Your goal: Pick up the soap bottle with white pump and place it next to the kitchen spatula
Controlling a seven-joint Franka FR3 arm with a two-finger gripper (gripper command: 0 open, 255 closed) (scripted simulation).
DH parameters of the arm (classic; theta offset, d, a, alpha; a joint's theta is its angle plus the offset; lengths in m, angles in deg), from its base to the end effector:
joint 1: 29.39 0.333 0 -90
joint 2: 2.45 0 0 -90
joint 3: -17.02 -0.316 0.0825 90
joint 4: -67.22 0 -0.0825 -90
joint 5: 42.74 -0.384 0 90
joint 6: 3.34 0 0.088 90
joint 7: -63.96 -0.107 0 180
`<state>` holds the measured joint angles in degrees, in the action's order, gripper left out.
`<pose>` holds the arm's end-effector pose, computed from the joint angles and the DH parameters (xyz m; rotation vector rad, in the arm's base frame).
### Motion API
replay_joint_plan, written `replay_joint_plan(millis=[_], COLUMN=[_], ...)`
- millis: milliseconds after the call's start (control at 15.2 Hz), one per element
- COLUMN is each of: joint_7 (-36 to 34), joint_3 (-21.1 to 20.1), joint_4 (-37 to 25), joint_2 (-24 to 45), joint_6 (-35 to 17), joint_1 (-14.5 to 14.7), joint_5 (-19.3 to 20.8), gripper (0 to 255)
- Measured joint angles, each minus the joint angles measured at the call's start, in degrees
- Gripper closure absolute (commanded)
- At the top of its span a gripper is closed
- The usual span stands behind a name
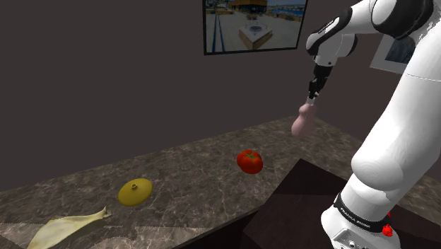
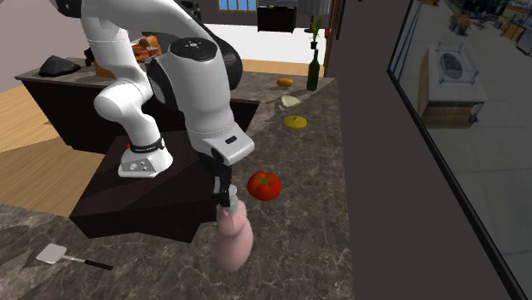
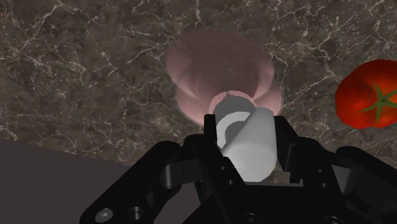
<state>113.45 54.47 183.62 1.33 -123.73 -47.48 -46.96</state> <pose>0.3254 -0.4606 0.4220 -3.1332 0.2211 -0.0468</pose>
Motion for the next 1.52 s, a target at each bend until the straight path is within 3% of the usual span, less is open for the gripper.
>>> replay_joint_plan(millis=[330, 726, 1518], joint_7=[0.36, 1.82, 9.71], joint_3=[1.77, 3.02, 5.19], joint_4=[5.62, 11.21, 12.58], joint_2=[-9.17, -20.09, -35.51], joint_6=[1.59, 4.82, 16.04], joint_1=[-1.77, -6.11, -15.96], joint_5=[6.46, 14.19, 24.1], gripper=[255, 255, 255])
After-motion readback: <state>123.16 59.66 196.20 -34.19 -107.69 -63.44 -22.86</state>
